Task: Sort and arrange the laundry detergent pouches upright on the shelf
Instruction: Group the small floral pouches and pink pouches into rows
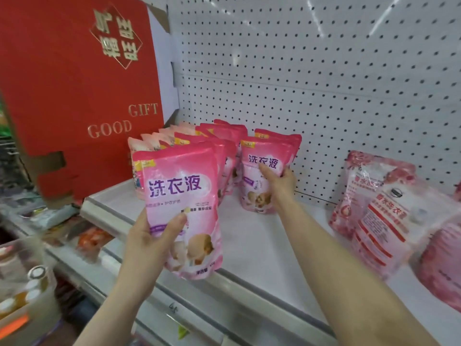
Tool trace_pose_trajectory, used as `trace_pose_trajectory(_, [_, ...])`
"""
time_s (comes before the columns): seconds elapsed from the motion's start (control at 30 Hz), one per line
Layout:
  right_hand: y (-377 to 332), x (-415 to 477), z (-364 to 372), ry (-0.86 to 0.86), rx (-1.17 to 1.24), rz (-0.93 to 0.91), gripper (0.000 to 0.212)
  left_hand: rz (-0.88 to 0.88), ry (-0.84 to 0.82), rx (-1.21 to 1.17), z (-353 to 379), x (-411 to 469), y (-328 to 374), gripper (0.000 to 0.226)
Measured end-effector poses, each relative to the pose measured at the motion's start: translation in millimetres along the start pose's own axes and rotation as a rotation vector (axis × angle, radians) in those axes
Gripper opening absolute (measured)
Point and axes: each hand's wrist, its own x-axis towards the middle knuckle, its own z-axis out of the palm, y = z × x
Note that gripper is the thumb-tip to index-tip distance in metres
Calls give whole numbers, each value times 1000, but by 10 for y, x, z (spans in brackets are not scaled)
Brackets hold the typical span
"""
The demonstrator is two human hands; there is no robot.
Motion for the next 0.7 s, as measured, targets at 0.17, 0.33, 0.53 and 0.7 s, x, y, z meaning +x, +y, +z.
trace_pose_trajectory(0.17, [-140, -22, -41, 52, 32, -124, 44, -21, -62, 26, -34, 115, -75, 20])
trace_pose_trajectory(0.33, [-224, 86, -160, 123, -59, -130, 25, -22, -154, 21, -21, 181, -106, 23])
trace_pose_trajectory(0.53, [-841, -587, -119, 289, -364, -437, 30, 11, -302, 36, 64, 161, -90, 21])
trace_pose_trajectory(0.7, [-1207, -1577, -172, -276, -553, -485, 15, 61, -449, 79, 287, 133, -55, 28])
